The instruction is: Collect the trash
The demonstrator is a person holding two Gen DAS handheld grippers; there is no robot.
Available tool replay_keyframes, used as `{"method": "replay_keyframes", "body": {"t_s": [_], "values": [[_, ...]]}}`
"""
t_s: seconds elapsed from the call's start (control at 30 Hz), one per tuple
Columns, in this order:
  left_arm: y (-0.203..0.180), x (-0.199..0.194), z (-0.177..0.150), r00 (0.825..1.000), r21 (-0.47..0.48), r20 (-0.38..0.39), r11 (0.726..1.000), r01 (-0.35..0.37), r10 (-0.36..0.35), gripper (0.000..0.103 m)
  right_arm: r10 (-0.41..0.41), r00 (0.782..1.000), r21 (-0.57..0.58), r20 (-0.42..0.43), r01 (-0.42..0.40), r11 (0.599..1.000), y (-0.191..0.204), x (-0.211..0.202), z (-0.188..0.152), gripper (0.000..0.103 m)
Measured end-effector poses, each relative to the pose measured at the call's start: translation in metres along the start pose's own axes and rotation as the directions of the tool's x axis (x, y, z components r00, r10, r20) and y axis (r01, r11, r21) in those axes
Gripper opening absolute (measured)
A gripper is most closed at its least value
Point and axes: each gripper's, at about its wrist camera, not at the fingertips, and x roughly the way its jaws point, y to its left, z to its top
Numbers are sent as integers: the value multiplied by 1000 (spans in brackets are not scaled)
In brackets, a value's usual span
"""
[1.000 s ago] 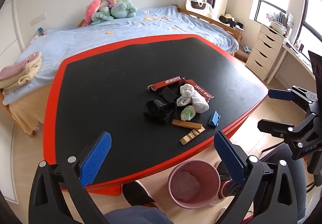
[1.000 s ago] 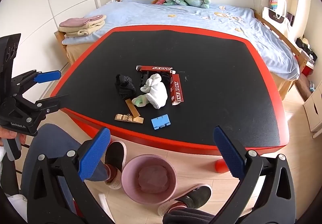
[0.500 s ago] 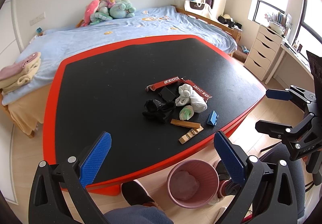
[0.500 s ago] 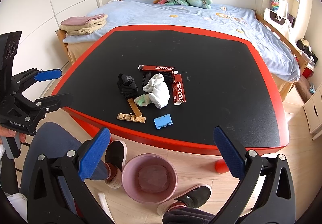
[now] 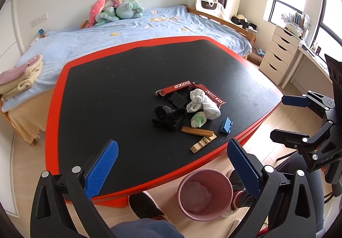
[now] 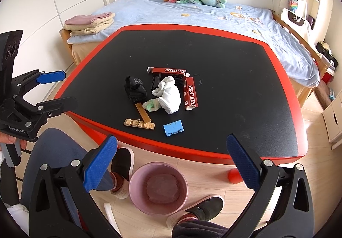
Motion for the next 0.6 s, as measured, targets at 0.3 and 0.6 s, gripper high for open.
{"method": "replay_keyframes", "body": {"t_s": [0.3, 0.6], "values": [[0, 2, 1, 1000, -1, -8, 1000, 1, -1, 98, 0, 1000, -2, -8, 0, 1000, 3, 8, 11, 100], [1, 3, 0, 1000, -1, -12, 1000, -1, 1, 98, 0, 1000, -3, -9, 0, 1000, 4, 9, 9, 100]]}}
